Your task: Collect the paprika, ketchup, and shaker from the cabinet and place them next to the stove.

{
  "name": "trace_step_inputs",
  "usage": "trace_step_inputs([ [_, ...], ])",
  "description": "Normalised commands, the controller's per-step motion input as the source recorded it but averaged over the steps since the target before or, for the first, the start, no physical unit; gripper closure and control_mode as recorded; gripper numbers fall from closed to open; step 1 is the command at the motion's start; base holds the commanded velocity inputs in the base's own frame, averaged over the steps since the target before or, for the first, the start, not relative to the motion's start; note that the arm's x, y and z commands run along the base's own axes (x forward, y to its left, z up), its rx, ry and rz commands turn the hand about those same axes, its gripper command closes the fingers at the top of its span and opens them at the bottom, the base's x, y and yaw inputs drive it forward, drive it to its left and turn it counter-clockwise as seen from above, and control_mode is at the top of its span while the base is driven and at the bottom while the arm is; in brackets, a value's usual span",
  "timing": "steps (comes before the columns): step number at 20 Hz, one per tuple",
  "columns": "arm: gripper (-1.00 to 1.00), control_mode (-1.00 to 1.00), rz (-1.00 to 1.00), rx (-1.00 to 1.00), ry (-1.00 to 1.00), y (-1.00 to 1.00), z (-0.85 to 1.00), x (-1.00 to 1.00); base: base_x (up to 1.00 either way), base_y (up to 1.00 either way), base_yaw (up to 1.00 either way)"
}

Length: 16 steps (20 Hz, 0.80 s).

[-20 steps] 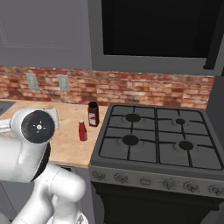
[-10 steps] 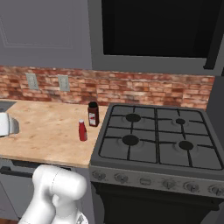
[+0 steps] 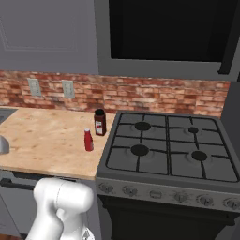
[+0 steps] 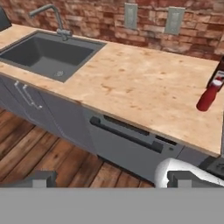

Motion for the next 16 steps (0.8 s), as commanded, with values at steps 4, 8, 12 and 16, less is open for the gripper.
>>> trace_step_inputs([
  [4, -1.0, 1.0, 0.0, -0.01, -0.02, 0.08, -0.1, -0.22, -0.73, 0.44, 0.0],
  [8, -1.0, 1.0, 0.0, 0.0, 0.0, 0.0, 0.0, 0.0, -0.87, 0.97, 0.0],
  [12, -1.0, 1.0, 0.0, 0.0, 0.0, 0.0, 0.0, 0.0, -0.56, 1.0, 0.0],
  [16, -1.0, 1.0, 0.0, 0.0, 0.0, 0.0, 0.0, 0.0, -0.21, 1.0, 0.0],
])
